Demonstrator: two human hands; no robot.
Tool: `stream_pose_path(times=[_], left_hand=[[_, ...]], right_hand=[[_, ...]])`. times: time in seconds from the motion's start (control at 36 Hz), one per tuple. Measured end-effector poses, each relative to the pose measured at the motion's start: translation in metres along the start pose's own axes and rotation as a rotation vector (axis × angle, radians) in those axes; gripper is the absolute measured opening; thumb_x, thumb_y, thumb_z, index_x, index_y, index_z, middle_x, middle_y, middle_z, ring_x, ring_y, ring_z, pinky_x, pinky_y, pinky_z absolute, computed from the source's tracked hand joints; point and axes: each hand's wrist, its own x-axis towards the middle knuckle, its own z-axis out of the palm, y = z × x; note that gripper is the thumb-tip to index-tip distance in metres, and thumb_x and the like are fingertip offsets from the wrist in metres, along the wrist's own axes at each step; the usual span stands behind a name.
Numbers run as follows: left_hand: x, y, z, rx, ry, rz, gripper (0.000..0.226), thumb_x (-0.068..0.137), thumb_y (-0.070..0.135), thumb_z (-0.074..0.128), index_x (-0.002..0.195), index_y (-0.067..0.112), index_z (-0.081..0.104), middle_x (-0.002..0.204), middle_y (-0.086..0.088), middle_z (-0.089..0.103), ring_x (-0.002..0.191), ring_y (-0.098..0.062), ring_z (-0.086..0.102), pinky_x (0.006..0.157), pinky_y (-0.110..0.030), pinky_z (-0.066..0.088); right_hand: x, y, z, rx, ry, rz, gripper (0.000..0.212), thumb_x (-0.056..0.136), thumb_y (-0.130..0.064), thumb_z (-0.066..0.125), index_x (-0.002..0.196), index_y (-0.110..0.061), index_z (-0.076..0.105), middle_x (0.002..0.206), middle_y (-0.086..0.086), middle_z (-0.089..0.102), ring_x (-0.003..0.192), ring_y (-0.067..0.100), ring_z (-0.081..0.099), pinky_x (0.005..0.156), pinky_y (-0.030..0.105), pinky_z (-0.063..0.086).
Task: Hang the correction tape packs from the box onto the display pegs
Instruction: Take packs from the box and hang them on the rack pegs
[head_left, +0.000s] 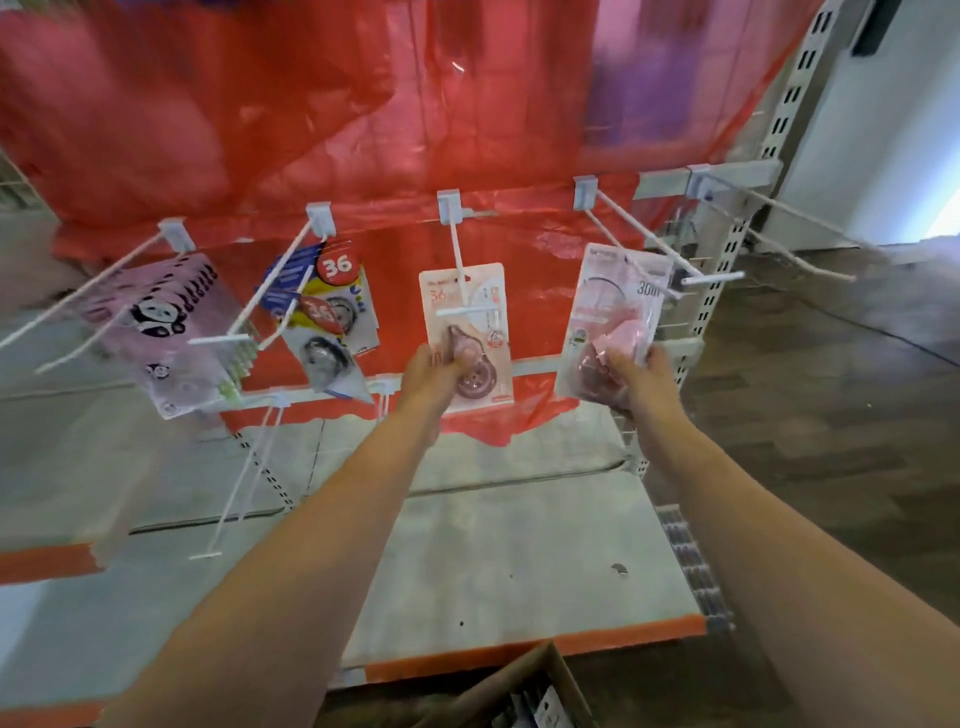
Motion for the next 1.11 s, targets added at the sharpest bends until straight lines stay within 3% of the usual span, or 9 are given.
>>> stream_pose_path(times=[0.14, 0.28, 0.42, 0.53, 0.72, 0.83, 0.94, 1.03, 1.11], left_hand=[[0.044, -0.004, 0.007, 0.023, -0.04, 0.132, 0.029, 0.091, 0.011, 0.062, 0.12, 0.008, 0.059, 0.113, -0.008, 0.066, 0.105, -0.023, 0.061, 0.1, -0.041, 0.046], [0.078, -0.004, 0.01, 0.06, -0.023, 0.218, 0.031, 0.094, 0.017, 0.06, 0.123, 0.009, 0.056, 0.115, -0.007, 0.064, 0.102, -0.021, 0.061, 0.09, -0.034, 0.049], [0.099, -0.005, 0.011, 0.042, -0.019, 0.253, 0.028, 0.093, 0.013, 0.061, 0.121, 0.01, 0.057, 0.113, -0.008, 0.064, 0.09, -0.019, 0.063, 0.062, -0.024, 0.056], [0.102, -0.006, 0.013, 0.058, -0.017, 0.306, 0.029, 0.093, 0.011, 0.06, 0.121, 0.009, 0.058, 0.117, -0.007, 0.064, 0.1, -0.021, 0.062, 0.088, -0.035, 0.053], [0.095, -0.017, 0.01, 0.035, 0.011, 0.351, 0.033, 0.091, 0.016, 0.063, 0.122, 0.003, 0.058, 0.105, -0.003, 0.063, 0.076, -0.005, 0.058, 0.056, -0.009, 0.047], [0.094, -0.029, 0.006, 0.174, 0.033, 0.323, 0.037, 0.088, 0.027, 0.067, 0.118, 0.006, 0.061, 0.106, -0.001, 0.063, 0.093, -0.015, 0.061, 0.077, -0.022, 0.046], [0.084, -0.036, 0.003, 0.328, 0.12, 0.322, 0.05, 0.079, 0.045, 0.071, 0.107, 0.004, 0.063, 0.111, -0.012, 0.063, 0.102, -0.027, 0.059, 0.086, -0.038, 0.046], [0.074, -0.043, -0.004, 0.494, 0.117, 0.335, 0.03, 0.087, 0.031, 0.067, 0.09, 0.001, 0.068, 0.091, -0.019, 0.067, 0.086, -0.032, 0.062, 0.073, -0.038, 0.045], [0.066, -0.054, -0.011, 0.661, 0.114, 0.309, 0.027, 0.091, 0.022, 0.061, 0.088, -0.003, 0.069, 0.093, -0.023, 0.07, 0.092, -0.038, 0.064, 0.079, -0.041, 0.05]], right_hand=[[0.05, 0.012, 0.02, -0.09, 0.019, -0.114, 0.048, 0.094, -0.022, 0.057, 0.134, -0.009, 0.034, 0.104, 0.003, 0.052, 0.079, 0.007, 0.053, 0.058, 0.022, 0.045], [0.081, 0.017, 0.028, -0.164, -0.007, -0.181, 0.068, 0.079, -0.044, 0.069, 0.131, -0.011, 0.041, 0.113, 0.009, 0.058, 0.101, 0.025, 0.061, 0.088, 0.047, 0.053], [0.109, 0.023, 0.027, -0.333, 0.051, -0.264, 0.056, 0.097, -0.031, 0.053, 0.141, -0.007, 0.029, 0.129, 0.019, 0.052, 0.117, 0.034, 0.052, 0.1, 0.045, 0.043], [0.12, 0.026, 0.028, -0.371, 0.06, -0.288, 0.052, 0.098, -0.031, 0.05, 0.141, -0.01, 0.03, 0.128, 0.019, 0.053, 0.116, 0.035, 0.054, 0.098, 0.048, 0.044], [0.115, 0.033, 0.031, -0.325, 0.063, -0.319, 0.063, 0.092, -0.035, 0.06, 0.142, -0.012, 0.029, 0.129, 0.014, 0.054, 0.117, 0.032, 0.054, 0.101, 0.053, 0.044], [0.11, 0.036, 0.029, -0.366, 0.078, -0.255, 0.056, 0.091, -0.037, 0.061, 0.136, -0.008, 0.043, 0.124, 0.01, 0.056, 0.113, 0.027, 0.054, 0.097, 0.039, 0.043], [0.098, 0.045, 0.028, -0.348, 0.079, -0.199, 0.056, 0.084, -0.053, 0.062, 0.124, -0.014, 0.054, 0.108, 0.007, 0.063, 0.099, 0.028, 0.062, 0.09, 0.049, 0.052], [0.096, 0.052, 0.022, -0.422, 0.104, -0.147, 0.062, 0.079, -0.063, 0.058, 0.118, -0.014, 0.055, 0.101, 0.009, 0.065, 0.09, 0.028, 0.063, 0.084, 0.05, 0.054], [0.087, 0.054, 0.019, -0.55, 0.094, -0.137, 0.041, 0.094, -0.04, 0.051, 0.117, -0.007, 0.054, 0.103, 0.018, 0.064, 0.091, 0.033, 0.063, 0.08, 0.046, 0.054]])
